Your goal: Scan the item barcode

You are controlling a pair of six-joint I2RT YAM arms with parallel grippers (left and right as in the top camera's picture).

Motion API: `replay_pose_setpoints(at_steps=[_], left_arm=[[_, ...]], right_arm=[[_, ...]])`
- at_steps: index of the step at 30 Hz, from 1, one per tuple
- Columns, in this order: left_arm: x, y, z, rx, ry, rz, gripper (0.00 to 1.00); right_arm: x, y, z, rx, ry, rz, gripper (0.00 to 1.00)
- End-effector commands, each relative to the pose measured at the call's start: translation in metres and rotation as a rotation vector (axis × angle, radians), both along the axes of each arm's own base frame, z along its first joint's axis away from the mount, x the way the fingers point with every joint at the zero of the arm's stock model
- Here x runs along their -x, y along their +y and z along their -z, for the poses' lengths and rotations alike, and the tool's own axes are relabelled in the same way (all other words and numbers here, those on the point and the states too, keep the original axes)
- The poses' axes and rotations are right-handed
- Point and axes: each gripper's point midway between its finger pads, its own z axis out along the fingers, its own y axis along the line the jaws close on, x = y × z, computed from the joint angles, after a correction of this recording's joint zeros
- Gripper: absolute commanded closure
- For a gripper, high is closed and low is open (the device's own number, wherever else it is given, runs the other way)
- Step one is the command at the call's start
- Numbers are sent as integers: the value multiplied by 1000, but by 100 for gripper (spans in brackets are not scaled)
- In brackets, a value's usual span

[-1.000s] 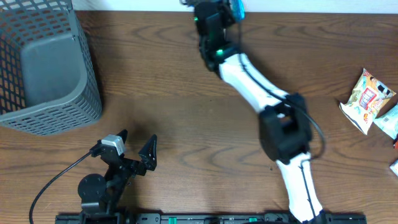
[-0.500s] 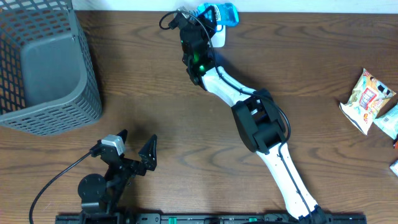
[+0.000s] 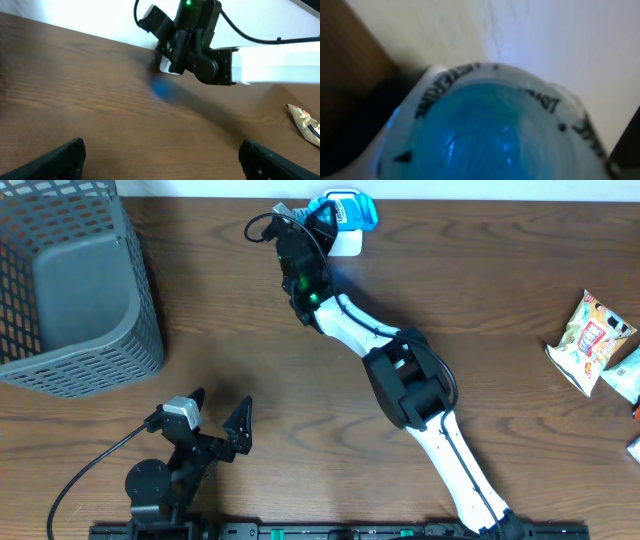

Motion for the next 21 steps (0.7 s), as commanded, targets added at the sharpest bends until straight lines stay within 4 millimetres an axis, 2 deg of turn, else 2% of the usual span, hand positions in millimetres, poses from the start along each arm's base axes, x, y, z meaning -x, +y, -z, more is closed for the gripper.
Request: replay_pose_setpoints(at_steps=[1,4,7,9,12,16,21], left_arm=[[1,0,-6,-13,-21,0,2],[1,0,-6,-13,-21,0,2],[1,0,-6,-13,-21,0,2],[1,0,-6,-13,-21,0,2],[1,0,-6,-13,-21,0,2],[1,0,-6,-13,-21,0,2],[1,0,-6,-13,-21,0,2]], right_arm=[[8,-52,-107,-154,-149,191,86],[15,-97,-112,-171,-124,334,87],[19,-144,-105,-186,-96,459,87],[22,-175,-91,-192,-61,531,88],[30,-223,-58,-220,29,623,87],[51,-284,-12,-351,168,750,88],[73,-357,20,-486,269,897,92]])
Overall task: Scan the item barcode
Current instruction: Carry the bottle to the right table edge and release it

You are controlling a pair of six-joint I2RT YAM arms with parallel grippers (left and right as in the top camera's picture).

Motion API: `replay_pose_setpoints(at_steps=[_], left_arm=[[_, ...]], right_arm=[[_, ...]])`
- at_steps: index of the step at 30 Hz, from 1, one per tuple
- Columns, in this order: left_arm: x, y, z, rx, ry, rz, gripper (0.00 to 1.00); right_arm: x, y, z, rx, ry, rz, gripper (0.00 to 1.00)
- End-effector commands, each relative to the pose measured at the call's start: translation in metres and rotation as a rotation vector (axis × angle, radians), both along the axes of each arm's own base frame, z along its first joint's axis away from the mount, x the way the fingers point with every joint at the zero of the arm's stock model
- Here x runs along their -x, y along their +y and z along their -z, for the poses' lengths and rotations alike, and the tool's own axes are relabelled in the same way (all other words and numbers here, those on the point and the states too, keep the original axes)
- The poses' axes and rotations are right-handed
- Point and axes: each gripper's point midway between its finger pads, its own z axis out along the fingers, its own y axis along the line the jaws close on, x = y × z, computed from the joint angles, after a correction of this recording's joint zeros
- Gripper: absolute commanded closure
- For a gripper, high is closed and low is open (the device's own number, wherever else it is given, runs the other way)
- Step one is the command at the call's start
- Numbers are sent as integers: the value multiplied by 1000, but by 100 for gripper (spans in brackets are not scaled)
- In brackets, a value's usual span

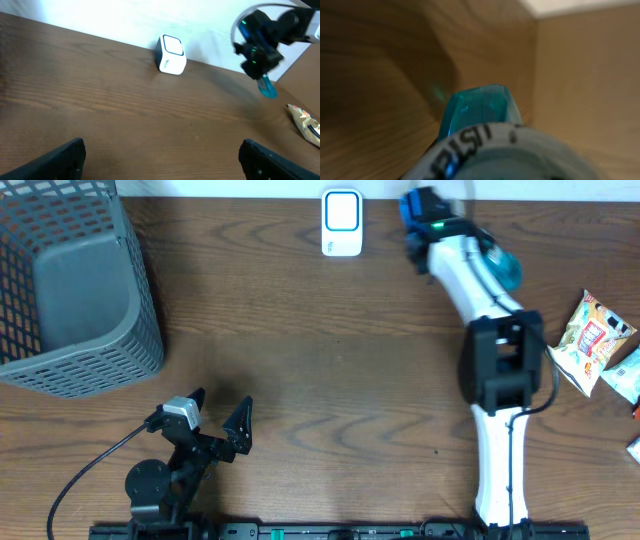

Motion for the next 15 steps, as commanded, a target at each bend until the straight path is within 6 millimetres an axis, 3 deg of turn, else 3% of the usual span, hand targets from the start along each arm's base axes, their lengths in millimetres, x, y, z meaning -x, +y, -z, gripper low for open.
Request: replay_pose_setpoints(at_steps=[1,6,8,10,15], left_arm=[[1,0,-6,-14,-21,0,2],[1,0,-6,-13,-21,0,2],[1,0,-6,-13,-21,0,2],[1,0,-6,-13,-21,0,2],[1,0,-6,-13,-21,0,2]], right_arm=[[8,-40,-5,-106,-142,170,92],[33,-109,4,-116,-163,342,91],[41,-125,14,-157,-146,377,76],[48,-137,23,-222,-140,410,55],[62,-158,21,-283,-195,507,39]])
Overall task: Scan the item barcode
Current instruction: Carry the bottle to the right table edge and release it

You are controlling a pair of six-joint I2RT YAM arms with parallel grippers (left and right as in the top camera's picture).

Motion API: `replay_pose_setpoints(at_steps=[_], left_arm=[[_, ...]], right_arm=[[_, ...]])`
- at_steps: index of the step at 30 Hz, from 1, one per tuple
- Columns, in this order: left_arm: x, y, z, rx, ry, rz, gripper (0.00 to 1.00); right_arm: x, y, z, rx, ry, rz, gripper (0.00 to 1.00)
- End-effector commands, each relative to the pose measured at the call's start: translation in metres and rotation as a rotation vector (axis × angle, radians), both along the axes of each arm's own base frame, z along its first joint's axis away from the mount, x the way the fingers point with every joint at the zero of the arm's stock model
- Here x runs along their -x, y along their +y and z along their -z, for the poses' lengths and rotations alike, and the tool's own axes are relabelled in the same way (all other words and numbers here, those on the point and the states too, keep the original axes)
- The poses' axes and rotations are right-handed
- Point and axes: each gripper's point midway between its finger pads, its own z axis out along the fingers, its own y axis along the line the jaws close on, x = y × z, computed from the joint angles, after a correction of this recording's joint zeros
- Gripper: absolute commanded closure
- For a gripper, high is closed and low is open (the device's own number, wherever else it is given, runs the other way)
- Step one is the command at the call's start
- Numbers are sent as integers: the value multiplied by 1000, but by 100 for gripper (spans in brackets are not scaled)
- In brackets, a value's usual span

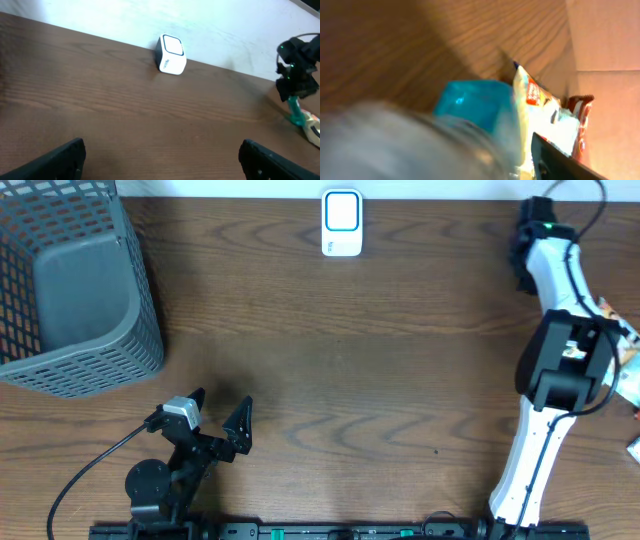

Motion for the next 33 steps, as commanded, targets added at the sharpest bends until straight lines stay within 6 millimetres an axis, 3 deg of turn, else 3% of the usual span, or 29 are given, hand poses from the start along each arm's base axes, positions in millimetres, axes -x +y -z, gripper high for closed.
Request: replay_pose_setpoints(at_steps=[1,2,5,7,10,15,19,22,28,33], left_arm=[[1,0,-6,-13,-21,0,2],[1,0,-6,-13,-21,0,2],[1,0,-6,-13,-21,0,2],[1,0,-6,-13,-21,0,2],[1,0,-6,-13,-21,0,2],[1,0,-6,-13,-21,0,2],[1,0,-6,-13,-21,0,2],[1,0,-6,-13,-21,0,2],[1,0,-6,-13,-21,0,2],[1,0,-6,-13,-21,0,2]], right_arm=[[1,-3,-22,-36,-113,66,36],[0,-2,-31,-42,-139,68,32],[-4,5,-66,-72,-235,62,8],[-7,13,-92,-116,-314,49,1],[-7,34,-140,-220,-447,7,1],[17,84,-224,-444,-640,-73,1],[58,125,-292,-574,-749,-201,1],[101,144,-326,-625,-782,-251,1],[198,164,-353,-652,-767,-254,1],[255,174,-363,-651,-778,-260,1]])
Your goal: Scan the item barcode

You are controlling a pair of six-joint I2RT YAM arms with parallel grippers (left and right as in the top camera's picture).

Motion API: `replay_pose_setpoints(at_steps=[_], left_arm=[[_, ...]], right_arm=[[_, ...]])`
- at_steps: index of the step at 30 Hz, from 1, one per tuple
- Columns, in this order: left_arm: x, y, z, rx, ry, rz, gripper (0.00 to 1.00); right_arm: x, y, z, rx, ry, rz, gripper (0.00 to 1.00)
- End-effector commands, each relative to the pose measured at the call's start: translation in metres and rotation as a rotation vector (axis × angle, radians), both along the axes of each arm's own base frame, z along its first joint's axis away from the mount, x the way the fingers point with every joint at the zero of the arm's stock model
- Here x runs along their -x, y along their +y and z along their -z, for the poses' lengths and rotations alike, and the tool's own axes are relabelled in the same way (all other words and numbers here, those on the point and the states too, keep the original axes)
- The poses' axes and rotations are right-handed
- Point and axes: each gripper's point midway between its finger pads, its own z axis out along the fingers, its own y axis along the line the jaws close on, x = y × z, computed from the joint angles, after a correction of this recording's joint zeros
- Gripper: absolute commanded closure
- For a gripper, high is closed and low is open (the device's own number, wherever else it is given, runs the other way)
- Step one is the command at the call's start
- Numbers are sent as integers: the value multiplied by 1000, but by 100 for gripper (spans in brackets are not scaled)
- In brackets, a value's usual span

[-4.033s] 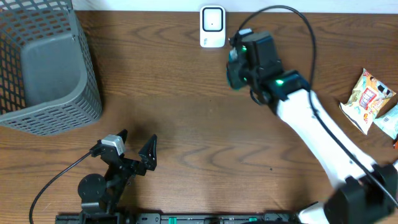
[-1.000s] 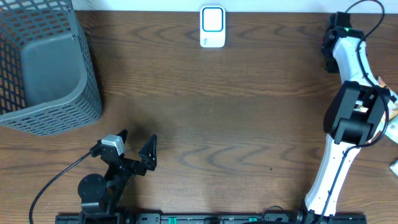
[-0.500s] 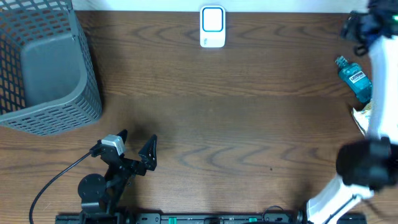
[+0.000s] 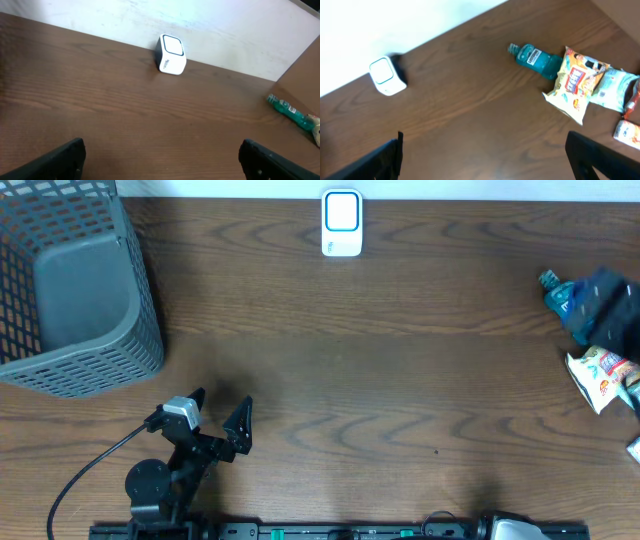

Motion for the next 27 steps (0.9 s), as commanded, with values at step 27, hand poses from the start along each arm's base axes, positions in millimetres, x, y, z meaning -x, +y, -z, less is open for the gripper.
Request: replay_pose_setpoints(at_steps=[27], left_arm=[[1,0,-6,-13,-21,0,2]], right_arm=[[105,57,-45,149,-585,-294,1]])
